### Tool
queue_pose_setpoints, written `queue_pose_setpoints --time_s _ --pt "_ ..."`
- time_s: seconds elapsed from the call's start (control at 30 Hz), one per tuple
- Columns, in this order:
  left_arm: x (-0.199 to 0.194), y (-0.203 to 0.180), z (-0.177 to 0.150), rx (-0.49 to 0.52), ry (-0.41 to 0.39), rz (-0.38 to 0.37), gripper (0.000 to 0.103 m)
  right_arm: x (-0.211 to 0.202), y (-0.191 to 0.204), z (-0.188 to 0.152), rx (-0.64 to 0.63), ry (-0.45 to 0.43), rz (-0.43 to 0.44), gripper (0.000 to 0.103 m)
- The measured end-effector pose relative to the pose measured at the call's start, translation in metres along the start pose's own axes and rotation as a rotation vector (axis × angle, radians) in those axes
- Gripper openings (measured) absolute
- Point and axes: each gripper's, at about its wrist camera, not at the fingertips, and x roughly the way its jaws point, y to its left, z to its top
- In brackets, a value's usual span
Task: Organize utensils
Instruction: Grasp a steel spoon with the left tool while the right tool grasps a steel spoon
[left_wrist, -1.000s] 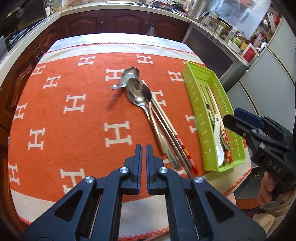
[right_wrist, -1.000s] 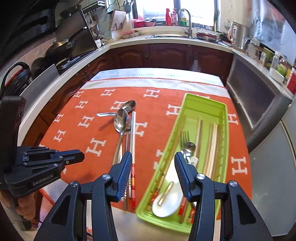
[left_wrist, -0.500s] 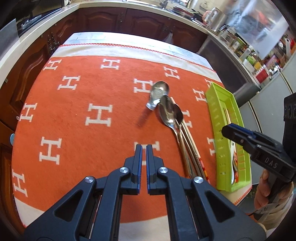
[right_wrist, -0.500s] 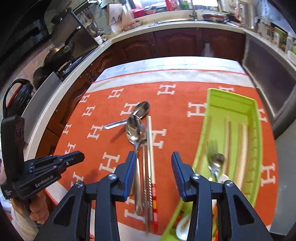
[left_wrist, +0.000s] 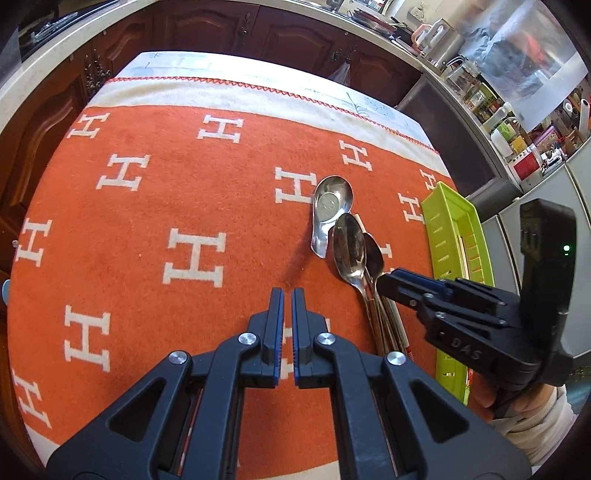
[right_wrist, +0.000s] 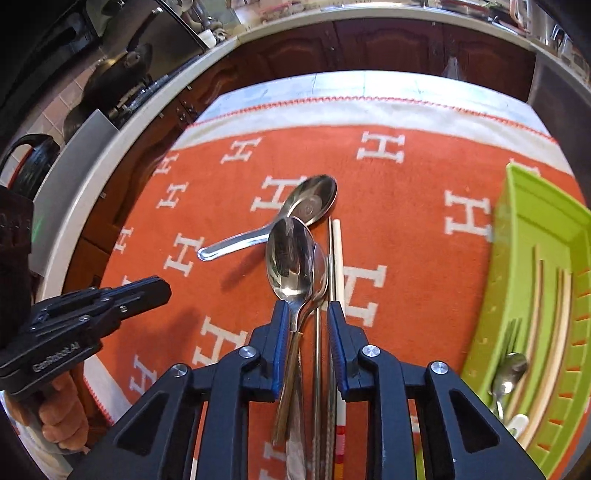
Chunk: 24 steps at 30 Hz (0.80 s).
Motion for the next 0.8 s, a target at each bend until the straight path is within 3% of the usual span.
queue_pose_setpoints --time_s 0.13,0.27,0.4,0.8 --pt "0.004 0.005 0.005 -0.007 0.002 -0.004 0.001 0.014 -0.002 0.002 0.029 -0.008 -0.023 0.021" --pt "0.006 0.011 0.010 -0.016 0.001 -0.003 0.001 0.020 -0.005 0.003 0.045 -0.022 -0.035 0.010" --pt "0.007 0.016 0.018 -0.028 -0.005 -0.009 0.001 0.018 -0.005 0.004 0.044 -0.051 -0.056 0.006" --pt "0.020 0.014 0.060 -0.063 0.012 -0.119 0.001 -0.015 -0.030 -0.010 0.148 -0.097 0.034 0.004"
